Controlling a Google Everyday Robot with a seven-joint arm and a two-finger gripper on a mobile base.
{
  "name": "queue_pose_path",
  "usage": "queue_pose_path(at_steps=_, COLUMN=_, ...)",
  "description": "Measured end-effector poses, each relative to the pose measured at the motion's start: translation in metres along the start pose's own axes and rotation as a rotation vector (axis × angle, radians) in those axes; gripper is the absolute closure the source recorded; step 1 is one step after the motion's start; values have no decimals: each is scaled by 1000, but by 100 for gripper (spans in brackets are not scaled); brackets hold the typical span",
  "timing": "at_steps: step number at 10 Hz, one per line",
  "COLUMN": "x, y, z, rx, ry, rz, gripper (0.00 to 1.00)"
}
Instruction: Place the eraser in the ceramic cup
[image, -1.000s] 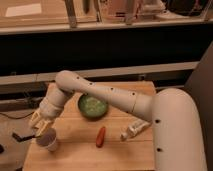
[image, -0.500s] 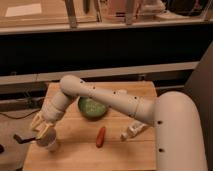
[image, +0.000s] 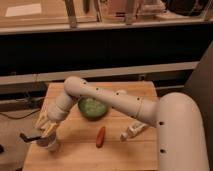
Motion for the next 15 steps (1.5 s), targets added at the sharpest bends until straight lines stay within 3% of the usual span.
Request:
queue_pose_path(at_steps=1, x=3, y=0, z=1, rx=-1, ry=-1, rz=-2, gripper=66)
queue_pose_path(at_steps=6, x=5, y=1, z=1, rx=10, ry=5, rz=-18, gripper=22)
queue_pose_path(at_steps=15, x=3, y=-3, z=-3, rx=14, ry=34, rz=-44, gripper=20)
